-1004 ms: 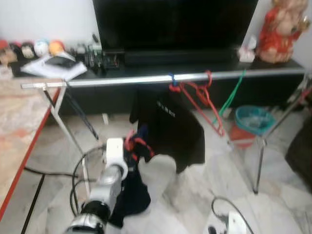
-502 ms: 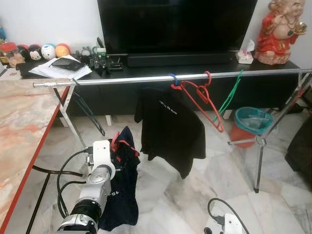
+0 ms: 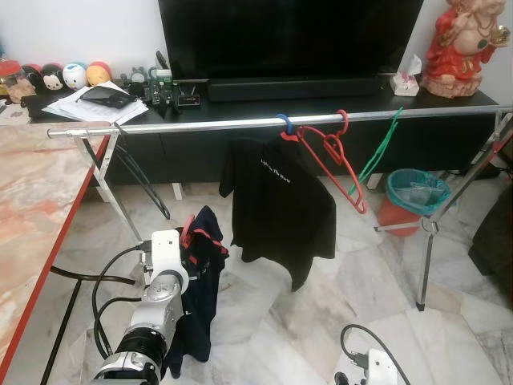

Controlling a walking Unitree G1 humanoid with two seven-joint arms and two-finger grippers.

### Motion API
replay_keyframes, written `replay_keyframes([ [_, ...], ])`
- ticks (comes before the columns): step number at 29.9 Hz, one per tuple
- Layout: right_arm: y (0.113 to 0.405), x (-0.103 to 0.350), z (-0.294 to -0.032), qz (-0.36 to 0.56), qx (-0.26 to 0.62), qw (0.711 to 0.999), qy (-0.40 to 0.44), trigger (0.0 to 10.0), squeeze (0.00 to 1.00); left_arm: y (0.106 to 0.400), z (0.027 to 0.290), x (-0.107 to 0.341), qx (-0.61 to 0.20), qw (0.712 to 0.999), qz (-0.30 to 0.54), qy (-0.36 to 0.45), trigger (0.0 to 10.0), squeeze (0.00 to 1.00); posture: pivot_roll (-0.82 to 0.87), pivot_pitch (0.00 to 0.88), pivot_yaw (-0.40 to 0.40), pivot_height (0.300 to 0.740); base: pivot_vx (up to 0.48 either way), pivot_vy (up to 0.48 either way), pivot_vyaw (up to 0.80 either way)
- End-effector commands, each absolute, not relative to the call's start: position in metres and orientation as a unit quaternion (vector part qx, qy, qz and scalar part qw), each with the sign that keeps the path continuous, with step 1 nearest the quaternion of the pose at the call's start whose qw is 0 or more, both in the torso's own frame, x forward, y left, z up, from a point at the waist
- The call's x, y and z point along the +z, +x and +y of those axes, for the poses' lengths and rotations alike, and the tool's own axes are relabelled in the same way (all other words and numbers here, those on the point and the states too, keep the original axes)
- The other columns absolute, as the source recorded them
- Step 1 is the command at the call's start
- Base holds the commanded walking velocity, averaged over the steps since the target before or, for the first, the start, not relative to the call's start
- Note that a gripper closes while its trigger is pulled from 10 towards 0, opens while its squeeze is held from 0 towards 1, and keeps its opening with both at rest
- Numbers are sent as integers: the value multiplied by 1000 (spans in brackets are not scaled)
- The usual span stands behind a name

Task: Hang hanger

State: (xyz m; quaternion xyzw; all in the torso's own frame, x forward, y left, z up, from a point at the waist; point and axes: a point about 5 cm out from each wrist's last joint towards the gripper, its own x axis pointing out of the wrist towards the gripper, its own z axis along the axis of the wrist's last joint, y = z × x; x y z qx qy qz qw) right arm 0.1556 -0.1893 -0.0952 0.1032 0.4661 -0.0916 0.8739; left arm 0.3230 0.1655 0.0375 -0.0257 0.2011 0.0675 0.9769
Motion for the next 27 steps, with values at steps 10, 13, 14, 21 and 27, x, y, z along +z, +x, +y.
replay_keyframes([
  [10,156,-95,-188,469,-81,874,97,10000,0,330,168,49,70,982,172,-12,10000,0,-2,27,-10,740,0,0,0],
  [13,156,-95,-188,469,-80,874,97,10000,0,330,168,49,70,982,172,-12,10000,0,-2,25,-10,740,0,0,142],
  [14,156,-95,-188,469,-80,874,97,10000,0,330,168,49,70,982,172,-11,10000,0,-1,25,-10,740,0,0,413],
  [21,156,-95,-188,469,-82,874,100,10000,0,330,168,49,71,983,171,-9,10000,0,-2,23,-10,740,0,-284,59],
  [27,156,-95,-188,469,-80,874,99,10000,0,330,168,49,71,983,171,-8,10000,0,-3,18,-8,740,0,-372,0],
])
